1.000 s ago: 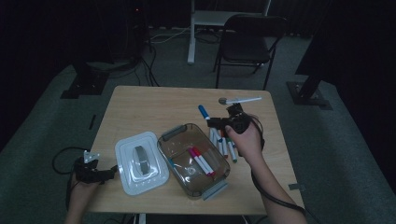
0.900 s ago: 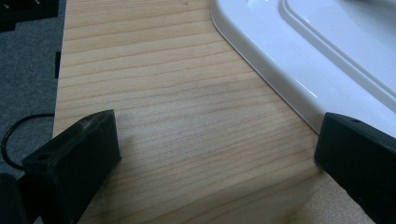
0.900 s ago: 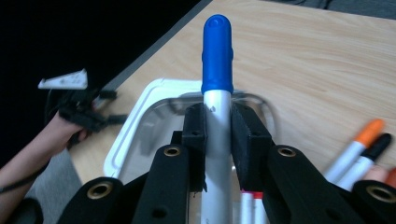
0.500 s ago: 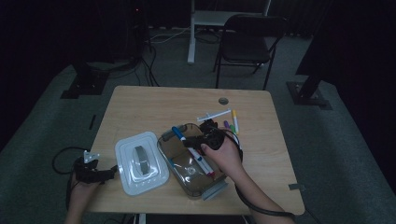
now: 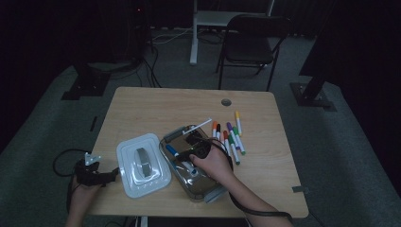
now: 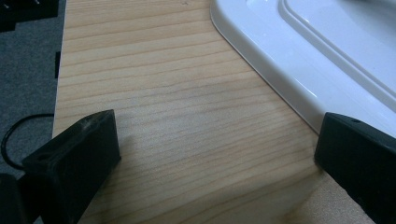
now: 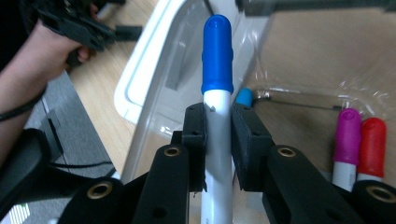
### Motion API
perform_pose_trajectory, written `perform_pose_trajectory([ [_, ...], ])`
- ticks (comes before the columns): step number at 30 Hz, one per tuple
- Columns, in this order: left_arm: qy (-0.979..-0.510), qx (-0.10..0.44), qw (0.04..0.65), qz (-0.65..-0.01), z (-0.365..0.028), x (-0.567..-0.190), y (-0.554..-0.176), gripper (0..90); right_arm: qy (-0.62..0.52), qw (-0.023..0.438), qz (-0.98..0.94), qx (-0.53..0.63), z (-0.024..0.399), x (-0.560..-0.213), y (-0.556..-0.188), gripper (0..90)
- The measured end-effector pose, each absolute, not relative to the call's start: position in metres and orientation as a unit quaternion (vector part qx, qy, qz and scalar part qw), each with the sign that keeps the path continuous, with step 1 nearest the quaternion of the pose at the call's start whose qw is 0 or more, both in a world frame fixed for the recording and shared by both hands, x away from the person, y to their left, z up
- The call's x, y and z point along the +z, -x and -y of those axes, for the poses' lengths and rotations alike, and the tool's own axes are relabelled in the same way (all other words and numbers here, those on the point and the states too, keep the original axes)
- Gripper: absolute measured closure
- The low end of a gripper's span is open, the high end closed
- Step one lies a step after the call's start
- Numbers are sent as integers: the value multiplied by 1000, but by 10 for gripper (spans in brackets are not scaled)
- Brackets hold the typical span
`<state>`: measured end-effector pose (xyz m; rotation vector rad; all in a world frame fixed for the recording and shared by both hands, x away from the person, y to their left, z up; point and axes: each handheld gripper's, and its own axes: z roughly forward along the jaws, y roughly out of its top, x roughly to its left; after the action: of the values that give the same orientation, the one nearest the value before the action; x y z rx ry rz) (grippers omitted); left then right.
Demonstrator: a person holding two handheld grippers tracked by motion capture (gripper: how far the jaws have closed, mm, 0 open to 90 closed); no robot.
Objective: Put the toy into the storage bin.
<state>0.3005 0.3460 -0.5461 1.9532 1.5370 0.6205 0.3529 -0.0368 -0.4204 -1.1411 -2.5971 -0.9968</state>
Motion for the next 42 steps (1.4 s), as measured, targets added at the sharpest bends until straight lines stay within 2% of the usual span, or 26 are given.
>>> perform_pose_trajectory([
  [12, -731, 232, 285, -575, -346, -546, -300, 5, 371, 85, 892, -244, 12, -454, -361, 765],
  [22, -731, 232, 286, -575, -346, -546, -300, 5, 347, 91, 918, -172, -1, -469, -358, 757],
  [28, -731, 232, 285, -575, -346, -546, -300, 5, 344, 101, 920, -155, 0, -475, -360, 709],
  [30, -731, 232, 285, -575, -346, -546, -300, 5, 342, 103, 921, -155, 0, -475, -360, 691],
  [36, -731, 232, 285, -575, -346, -546, -300, 5, 331, 67, 925, -176, 7, -464, -358, 691],
  [42, -731, 232, 286, -575, -346, -546, -300, 5, 330, 41, 912, -240, 34, -431, -360, 663],
])
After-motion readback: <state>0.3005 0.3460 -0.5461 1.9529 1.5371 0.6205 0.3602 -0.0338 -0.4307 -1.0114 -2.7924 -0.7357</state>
